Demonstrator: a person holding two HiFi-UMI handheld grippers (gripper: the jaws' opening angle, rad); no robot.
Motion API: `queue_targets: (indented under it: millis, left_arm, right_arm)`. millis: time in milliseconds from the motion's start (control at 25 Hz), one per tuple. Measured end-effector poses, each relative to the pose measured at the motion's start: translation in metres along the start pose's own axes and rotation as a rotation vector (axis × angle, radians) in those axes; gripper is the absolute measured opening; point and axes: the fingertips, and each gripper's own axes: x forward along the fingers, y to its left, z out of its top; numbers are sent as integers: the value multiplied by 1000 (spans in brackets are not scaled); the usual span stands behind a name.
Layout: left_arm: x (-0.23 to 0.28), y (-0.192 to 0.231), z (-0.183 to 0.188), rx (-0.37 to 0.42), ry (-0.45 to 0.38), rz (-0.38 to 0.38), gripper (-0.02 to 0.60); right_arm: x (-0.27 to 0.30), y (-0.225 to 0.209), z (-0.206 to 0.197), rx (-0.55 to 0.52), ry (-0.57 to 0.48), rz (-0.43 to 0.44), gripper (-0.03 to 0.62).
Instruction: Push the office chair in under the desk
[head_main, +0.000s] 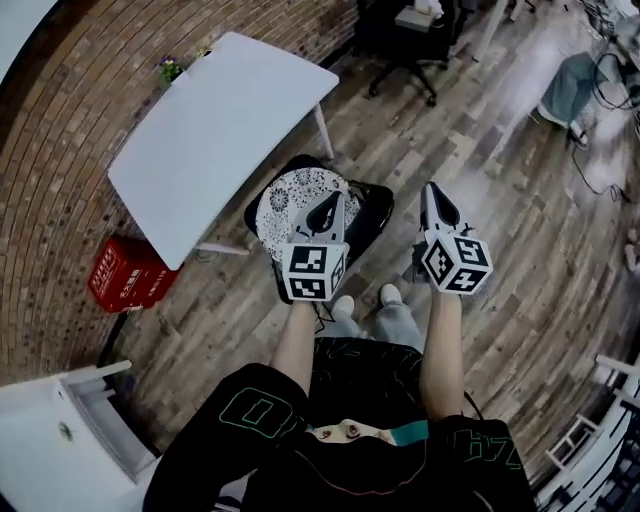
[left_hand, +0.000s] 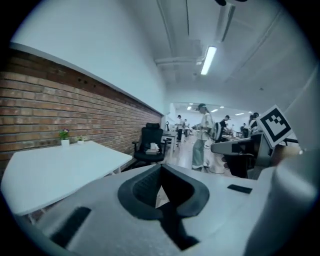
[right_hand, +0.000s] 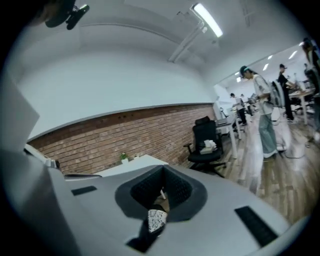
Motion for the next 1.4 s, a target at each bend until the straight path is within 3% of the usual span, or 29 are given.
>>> queue_targets:
  millis: [120, 280, 480, 640, 840, 920, 1080, 1160, 1240, 1400]
  left_arm:
    - [-15, 26, -6, -68, -2, 138, 9]
    - [-32, 37, -23, -114, -10, 258, 9]
    - [-69, 50, -61, -173, 23, 423, 9]
    - [-102, 60, -82, -204, 40, 529, 9]
    - [-128, 64, -106, -211, 83, 594, 9]
    - [-134, 64, -107, -188, 103, 593, 9]
    - [-121, 39, -129, -124, 202, 503, 12]
    - [-111, 28, -141, -87, 263, 460, 90]
    - [-106, 27, -146, -52, 300, 431, 102]
    - [-91, 14, -156, -25, 356, 317, 170]
  right_arm:
    - [31, 18, 2, -55, 57, 133, 3]
    - [63, 32, -6, -72, 108, 255, 3]
    - [88, 80, -34, -136, 184, 427, 3]
    - [97, 118, -52, -196, 225, 548, 5]
    - [103, 151, -73, -264, 290, 719, 5]
    - [105, 167, -73, -340, 305, 794, 5]
    - [80, 187, -97, -566, 372, 1013, 6]
    - [58, 188, -123, -732, 440, 1149, 39]
    - [40, 184, -146, -891, 500, 1241, 54]
    - [13, 163, -177, -1023, 612, 1333, 124]
